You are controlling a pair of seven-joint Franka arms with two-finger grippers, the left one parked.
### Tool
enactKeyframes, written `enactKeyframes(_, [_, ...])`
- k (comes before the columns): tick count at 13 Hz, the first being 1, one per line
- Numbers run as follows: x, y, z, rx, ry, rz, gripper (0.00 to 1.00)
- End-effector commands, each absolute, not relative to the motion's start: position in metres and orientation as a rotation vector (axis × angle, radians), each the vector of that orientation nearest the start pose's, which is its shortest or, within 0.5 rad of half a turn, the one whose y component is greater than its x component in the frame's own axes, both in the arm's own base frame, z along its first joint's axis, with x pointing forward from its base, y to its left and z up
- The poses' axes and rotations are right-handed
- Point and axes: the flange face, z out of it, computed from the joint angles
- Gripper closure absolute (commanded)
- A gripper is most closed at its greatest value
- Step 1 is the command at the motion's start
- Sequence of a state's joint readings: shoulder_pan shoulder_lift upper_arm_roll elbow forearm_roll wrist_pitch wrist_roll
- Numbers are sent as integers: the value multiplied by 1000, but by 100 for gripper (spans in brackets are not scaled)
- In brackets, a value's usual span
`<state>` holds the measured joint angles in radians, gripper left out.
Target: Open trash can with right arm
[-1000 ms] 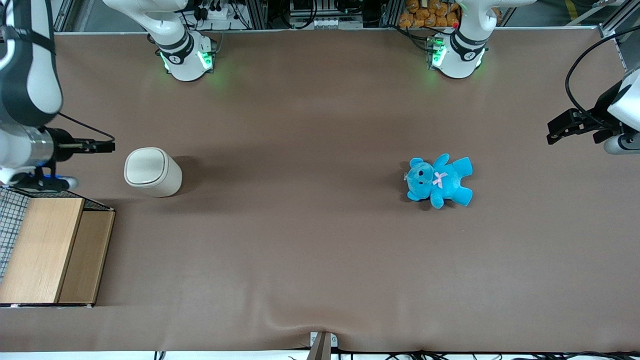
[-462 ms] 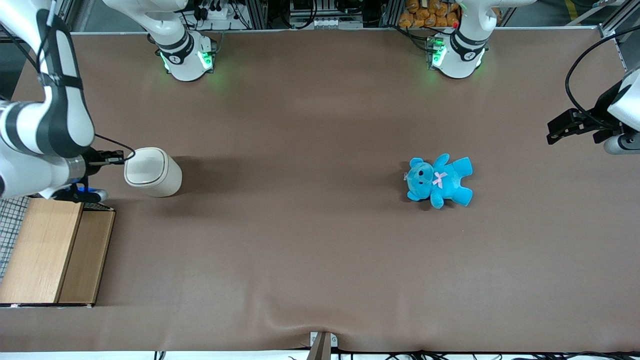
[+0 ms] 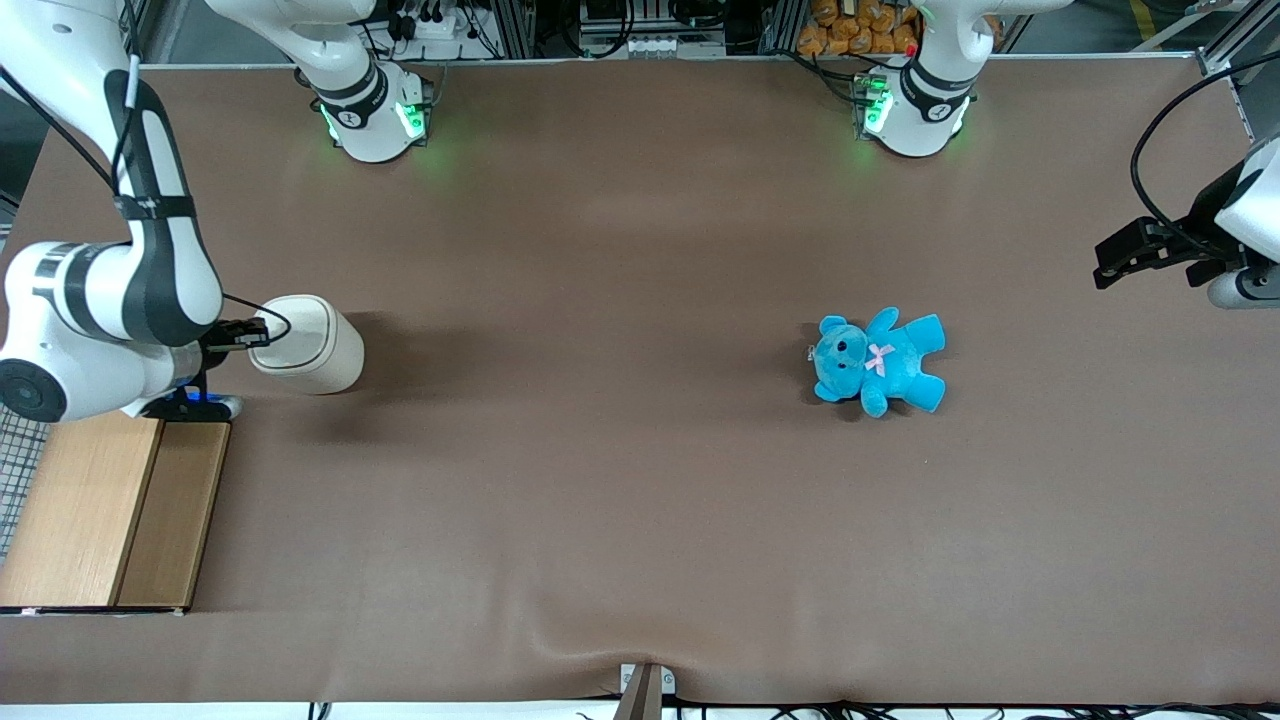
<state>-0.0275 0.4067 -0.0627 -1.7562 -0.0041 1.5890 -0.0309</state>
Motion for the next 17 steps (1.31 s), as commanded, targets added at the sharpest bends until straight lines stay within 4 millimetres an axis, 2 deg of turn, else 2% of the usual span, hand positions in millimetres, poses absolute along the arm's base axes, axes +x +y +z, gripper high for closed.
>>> enactKeyframes(1, [571, -52, 296, -3021, 60, 878, 100])
enactKeyframes(9, [567, -53, 261, -3013, 27, 888, 100])
enactKeyframes(12, [567, -55, 261, -3010, 25, 890, 100])
enactKeyframes(13, [565, -53, 268, -3007, 21, 899, 100])
enactKeyframes(15, [567, -49, 296, -3012, 34, 890, 100])
enactKeyframes(17, [570, -40, 332, -3023, 68, 880, 100])
